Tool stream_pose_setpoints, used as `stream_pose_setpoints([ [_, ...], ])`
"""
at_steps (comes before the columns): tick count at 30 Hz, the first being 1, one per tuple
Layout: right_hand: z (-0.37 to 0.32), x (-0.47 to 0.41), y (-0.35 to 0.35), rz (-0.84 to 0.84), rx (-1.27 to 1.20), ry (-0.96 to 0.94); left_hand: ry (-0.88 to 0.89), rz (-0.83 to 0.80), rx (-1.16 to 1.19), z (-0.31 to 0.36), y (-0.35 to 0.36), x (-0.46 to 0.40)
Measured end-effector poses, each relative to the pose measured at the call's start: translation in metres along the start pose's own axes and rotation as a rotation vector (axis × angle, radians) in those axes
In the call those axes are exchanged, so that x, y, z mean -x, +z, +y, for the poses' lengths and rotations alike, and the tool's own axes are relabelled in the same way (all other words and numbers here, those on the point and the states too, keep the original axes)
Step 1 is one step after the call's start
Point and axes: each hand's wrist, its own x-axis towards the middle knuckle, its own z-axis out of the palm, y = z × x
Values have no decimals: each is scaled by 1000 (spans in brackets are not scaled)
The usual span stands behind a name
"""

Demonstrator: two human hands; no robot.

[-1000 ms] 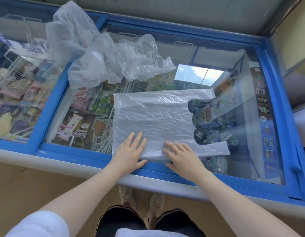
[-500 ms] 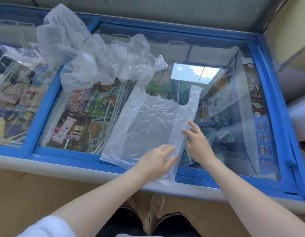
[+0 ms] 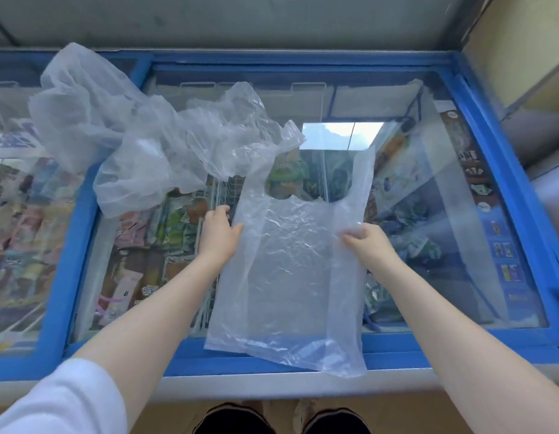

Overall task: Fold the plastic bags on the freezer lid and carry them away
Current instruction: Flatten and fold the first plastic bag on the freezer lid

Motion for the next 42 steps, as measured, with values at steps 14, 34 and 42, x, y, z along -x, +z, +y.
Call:
stream_pose_setpoints([
  [14,27,-7,-38,242,-434,-160,-23,-444,577,38,10,4],
  [34,21,-21,-63,96,-339,-187,48,-294,684,14,11,1],
  [42,34,-12,-84,-36,-54,-163,163,-297,379,9,-2,0],
])
